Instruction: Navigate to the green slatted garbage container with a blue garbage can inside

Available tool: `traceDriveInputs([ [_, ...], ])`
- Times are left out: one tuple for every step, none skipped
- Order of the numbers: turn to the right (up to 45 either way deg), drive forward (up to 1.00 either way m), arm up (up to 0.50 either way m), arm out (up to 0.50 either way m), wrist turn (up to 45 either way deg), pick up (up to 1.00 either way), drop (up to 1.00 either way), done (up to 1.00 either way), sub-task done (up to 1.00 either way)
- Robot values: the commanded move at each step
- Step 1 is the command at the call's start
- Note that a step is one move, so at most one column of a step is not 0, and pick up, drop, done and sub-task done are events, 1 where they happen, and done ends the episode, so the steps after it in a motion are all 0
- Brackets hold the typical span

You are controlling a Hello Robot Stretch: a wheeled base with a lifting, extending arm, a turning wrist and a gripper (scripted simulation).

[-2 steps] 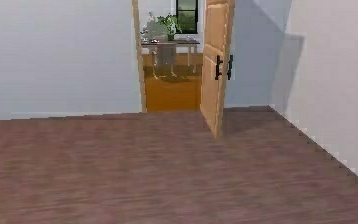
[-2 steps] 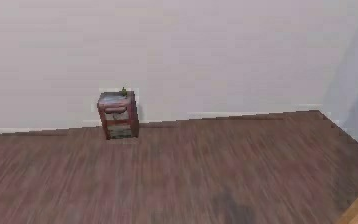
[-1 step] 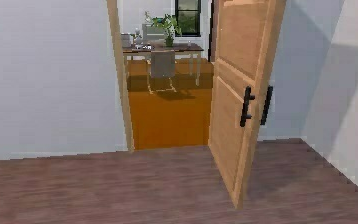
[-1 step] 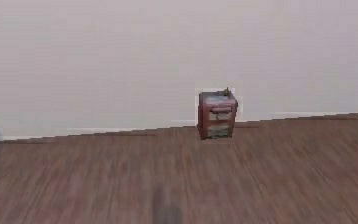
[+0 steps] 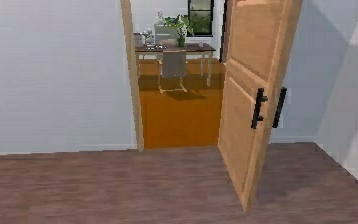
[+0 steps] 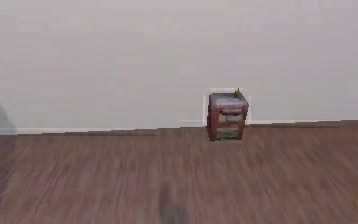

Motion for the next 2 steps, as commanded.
traceDriveInputs([
  [0.0, 1.0, 0.0, 0.0, 0.0, 0.0, 0.0, 0.0, 0.0],
  [0.0, 1.0, 0.0, 0.0, 0.0, 0.0, 0.0, 0.0, 0.0],
])
